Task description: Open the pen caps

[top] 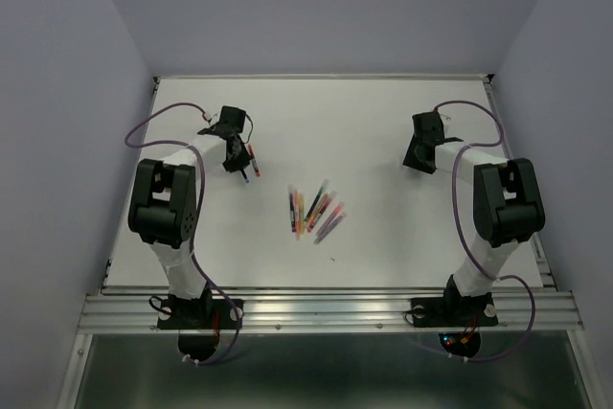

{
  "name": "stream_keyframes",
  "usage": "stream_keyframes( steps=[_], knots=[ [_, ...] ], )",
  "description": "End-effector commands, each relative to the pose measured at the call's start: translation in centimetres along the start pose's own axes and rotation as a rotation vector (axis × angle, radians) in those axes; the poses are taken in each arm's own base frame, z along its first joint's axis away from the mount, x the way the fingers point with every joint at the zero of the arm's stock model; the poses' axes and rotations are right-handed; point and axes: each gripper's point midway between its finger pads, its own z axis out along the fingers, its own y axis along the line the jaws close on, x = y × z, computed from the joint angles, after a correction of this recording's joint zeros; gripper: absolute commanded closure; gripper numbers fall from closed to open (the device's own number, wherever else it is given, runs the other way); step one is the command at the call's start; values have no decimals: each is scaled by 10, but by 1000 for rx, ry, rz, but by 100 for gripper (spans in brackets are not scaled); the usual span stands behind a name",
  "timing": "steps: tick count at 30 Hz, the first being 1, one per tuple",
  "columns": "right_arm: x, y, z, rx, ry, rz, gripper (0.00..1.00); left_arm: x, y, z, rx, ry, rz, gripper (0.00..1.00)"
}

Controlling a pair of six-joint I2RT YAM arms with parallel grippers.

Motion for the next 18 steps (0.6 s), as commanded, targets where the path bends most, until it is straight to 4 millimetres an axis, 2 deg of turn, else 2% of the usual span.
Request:
stream_keyframes(
  steps=[1, 6, 10, 12, 14, 18],
  knots=[
    [-36, 6, -20, -34, -97, 38, 50, -21, -4, -1, -6, -47, 16, 100],
    [-48, 6, -40, -52, -137, 56, 42, -20, -5, 8, -25, -31, 24, 96],
    [-57, 4, -56, -64, -170, 70, 33, -17, -5, 9, -17, -20, 31, 82],
    [-59, 3, -61, -68, -180, 75, 30, -16, -4, 6, -15, -20, 28, 69],
    [-62, 2, -69, -76, -197, 83, 22, -16, -5, 2, -3, -23, 26, 62],
    [-66, 4, -79, -103, -213, 88, 9, -19, -11, -8, 37, -34, 33, 58]
  ],
)
